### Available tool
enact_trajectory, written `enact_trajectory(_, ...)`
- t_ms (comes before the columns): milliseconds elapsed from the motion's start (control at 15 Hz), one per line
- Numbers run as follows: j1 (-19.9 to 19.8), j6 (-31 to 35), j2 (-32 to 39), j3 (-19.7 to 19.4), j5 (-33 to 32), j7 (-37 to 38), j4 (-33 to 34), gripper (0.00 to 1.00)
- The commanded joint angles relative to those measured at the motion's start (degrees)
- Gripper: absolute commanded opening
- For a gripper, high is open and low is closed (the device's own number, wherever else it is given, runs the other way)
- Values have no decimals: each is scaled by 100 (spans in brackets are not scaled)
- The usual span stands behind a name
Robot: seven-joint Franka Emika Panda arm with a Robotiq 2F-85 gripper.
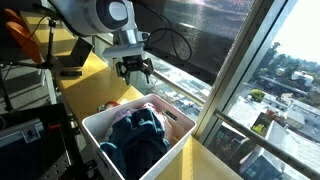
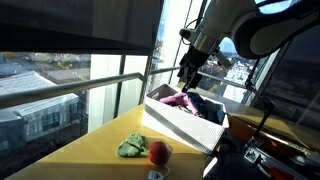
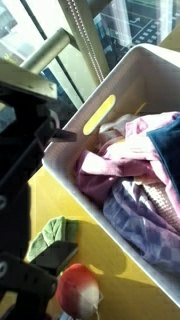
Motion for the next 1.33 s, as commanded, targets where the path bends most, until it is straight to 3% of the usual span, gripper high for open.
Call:
enact_trajectory(0, 537, -57, 444, 504, 20, 461, 332, 100)
enact_trajectory(267, 1089, 75, 1569, 834, -17, 815, 992, 100)
enact_trajectory(667, 1197, 68, 3165, 593, 131, 494, 2035, 100)
enact_trajectory(933, 1205, -122, 3601, 469, 270, 442, 2332, 100)
enact_trajectory(1267, 1195, -145, 3686, 419, 342, 479, 2172, 100)
